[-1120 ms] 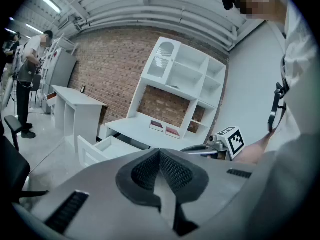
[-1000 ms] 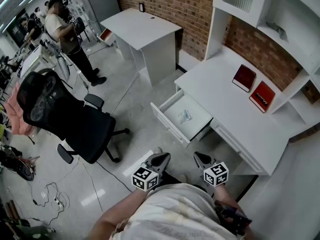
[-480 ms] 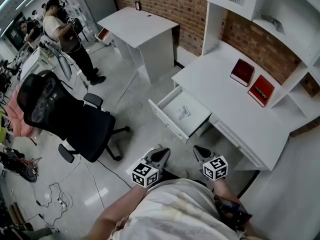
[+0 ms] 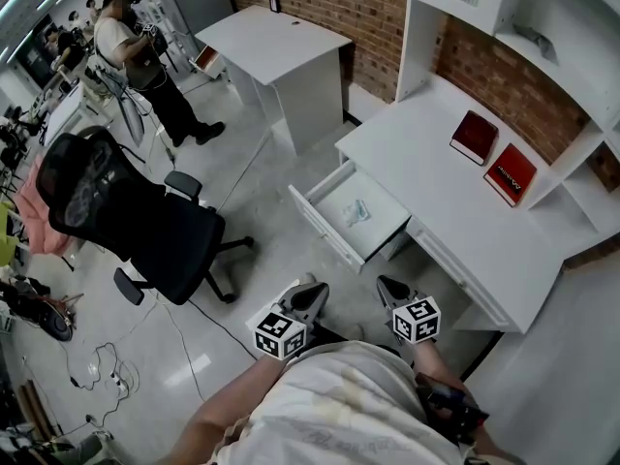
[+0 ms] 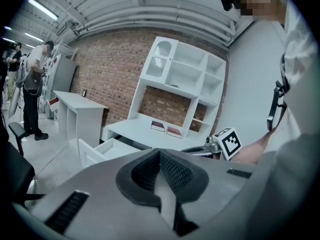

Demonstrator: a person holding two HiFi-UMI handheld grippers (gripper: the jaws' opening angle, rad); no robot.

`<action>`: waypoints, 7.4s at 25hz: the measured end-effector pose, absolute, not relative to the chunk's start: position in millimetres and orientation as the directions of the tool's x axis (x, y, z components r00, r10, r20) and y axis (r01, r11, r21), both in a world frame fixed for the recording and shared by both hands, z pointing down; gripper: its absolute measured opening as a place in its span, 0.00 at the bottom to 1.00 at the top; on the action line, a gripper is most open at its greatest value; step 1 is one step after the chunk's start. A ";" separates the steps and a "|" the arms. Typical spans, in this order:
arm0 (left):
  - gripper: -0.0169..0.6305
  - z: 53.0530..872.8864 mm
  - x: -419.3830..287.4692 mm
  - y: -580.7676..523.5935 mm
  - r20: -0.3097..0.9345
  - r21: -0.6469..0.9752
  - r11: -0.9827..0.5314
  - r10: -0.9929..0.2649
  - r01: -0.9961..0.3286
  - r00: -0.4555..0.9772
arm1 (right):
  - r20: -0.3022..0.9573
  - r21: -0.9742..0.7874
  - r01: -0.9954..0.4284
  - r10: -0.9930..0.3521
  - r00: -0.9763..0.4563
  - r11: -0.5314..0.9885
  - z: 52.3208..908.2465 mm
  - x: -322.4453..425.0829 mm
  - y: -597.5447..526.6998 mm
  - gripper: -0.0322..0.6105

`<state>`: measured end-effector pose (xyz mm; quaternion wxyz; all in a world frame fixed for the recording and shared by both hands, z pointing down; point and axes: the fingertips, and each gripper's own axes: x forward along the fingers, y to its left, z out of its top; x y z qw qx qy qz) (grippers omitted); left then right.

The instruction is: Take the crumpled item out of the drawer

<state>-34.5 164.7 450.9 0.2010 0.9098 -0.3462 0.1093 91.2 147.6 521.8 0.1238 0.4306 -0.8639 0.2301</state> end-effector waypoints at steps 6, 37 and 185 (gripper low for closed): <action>0.06 450.8 -36.9 164.6 0.342 0.285 -0.664 -0.603 -0.691 0.721 | 0.410 -0.313 -0.795 -0.681 -0.607 0.520 524.4 93.6 141.8 0.09; 0.06 454.7 -41.4 71.1 0.354 0.291 -0.650 -0.608 -0.702 0.710 | 0.451 -0.332 -0.752 -0.605 -0.657 0.570 536.1 78.2 58.0 0.09; 0.06 610.5 -93.7 -131.1 0.528 0.531 -0.426 -0.510 -0.733 0.679 | 0.931 -0.275 -0.912 -0.152 -0.331 0.305 856.5 60.3 -178.5 0.31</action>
